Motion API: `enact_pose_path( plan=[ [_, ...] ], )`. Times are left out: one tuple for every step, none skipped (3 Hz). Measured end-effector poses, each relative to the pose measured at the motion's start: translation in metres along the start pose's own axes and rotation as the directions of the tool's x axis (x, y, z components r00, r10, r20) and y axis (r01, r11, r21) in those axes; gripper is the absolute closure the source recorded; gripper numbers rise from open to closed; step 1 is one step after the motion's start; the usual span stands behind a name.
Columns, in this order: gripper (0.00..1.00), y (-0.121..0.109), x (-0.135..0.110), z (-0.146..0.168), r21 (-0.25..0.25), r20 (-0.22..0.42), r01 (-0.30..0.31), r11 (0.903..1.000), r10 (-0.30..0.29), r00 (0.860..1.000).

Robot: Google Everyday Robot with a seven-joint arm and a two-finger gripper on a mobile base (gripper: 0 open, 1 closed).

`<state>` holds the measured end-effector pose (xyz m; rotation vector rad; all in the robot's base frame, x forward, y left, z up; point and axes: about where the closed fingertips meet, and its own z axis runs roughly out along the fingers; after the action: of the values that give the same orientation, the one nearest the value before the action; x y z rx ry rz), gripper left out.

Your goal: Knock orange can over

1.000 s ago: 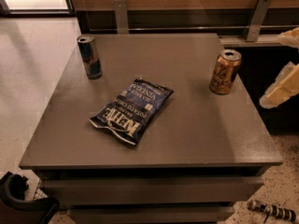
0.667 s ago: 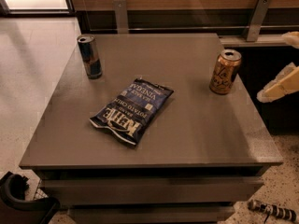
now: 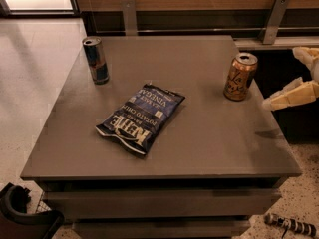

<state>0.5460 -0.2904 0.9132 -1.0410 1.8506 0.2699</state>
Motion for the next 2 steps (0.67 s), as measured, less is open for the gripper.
enact_pose_path(
  plan=[
    [0.00,0.000,0.000,0.000,0.000,0.000,0.000,1.0000,0.000,1.000],
    [0.00,0.000,0.004,0.014,-0.013,0.038,-0.034,0.9993,0.035,0.999]
  ],
)
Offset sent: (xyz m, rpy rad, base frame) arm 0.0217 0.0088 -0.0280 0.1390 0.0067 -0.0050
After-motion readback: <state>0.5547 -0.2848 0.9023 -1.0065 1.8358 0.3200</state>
